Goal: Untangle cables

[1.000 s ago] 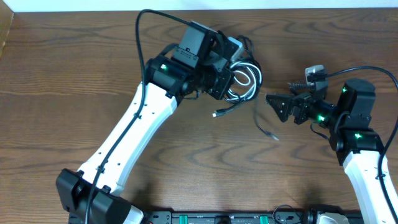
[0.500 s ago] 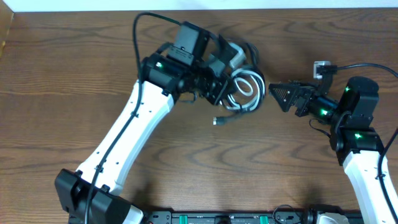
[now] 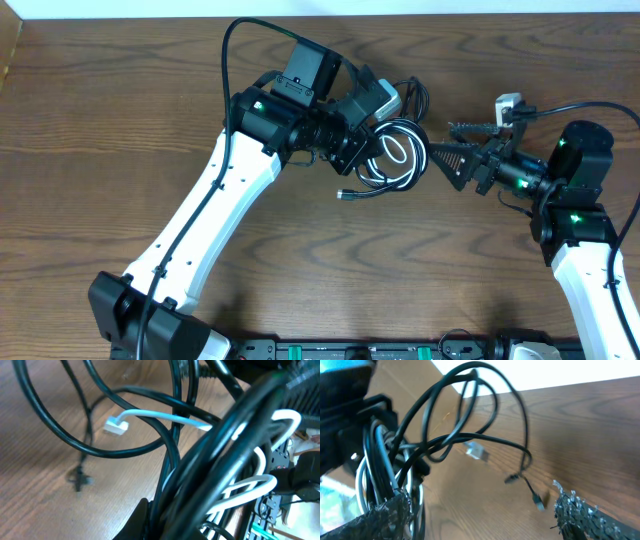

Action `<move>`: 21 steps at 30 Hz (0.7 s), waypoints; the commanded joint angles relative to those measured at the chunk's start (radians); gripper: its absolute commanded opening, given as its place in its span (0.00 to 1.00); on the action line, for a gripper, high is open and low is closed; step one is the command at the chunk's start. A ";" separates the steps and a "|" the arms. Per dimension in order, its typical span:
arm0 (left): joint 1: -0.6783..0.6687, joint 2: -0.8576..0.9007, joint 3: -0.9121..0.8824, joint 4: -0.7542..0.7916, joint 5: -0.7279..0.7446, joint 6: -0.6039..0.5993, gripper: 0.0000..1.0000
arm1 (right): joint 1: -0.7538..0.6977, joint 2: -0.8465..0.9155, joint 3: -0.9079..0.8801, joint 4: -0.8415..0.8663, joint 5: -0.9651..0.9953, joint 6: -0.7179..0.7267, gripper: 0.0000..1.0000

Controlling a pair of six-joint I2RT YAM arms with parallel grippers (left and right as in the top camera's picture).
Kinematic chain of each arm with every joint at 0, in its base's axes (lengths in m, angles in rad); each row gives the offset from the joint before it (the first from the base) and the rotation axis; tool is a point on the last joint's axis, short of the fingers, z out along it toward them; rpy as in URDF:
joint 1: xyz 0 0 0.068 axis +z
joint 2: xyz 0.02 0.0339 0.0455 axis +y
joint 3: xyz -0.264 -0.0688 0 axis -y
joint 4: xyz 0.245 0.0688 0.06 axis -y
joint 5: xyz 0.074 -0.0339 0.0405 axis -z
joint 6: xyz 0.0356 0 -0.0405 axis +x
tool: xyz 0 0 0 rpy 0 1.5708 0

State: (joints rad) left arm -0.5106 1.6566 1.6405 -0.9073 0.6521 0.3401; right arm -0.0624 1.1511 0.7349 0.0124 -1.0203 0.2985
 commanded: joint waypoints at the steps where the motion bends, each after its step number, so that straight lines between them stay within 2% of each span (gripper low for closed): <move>1: 0.006 -0.029 0.014 0.030 0.010 -0.044 0.07 | 0.005 -0.003 0.002 0.000 -0.095 -0.082 0.91; 4: 0.006 -0.029 0.014 0.040 0.003 -0.051 0.07 | 0.005 -0.003 0.002 0.003 -0.116 -0.087 0.91; 7: 0.006 -0.029 0.014 0.040 -0.127 -0.168 0.08 | 0.004 -0.003 0.002 0.008 -0.112 -0.087 0.93; 11: 0.006 -0.029 0.014 0.029 -0.221 -0.251 0.07 | 0.004 -0.003 0.002 0.010 -0.088 -0.087 0.99; 21: 0.002 -0.029 0.014 0.029 -0.214 -0.238 0.08 | 0.005 -0.003 0.002 0.015 -0.067 -0.087 0.99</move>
State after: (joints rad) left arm -0.5106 1.6562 1.6405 -0.8795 0.4412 0.1036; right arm -0.0624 1.1511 0.7349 0.0227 -1.0855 0.2260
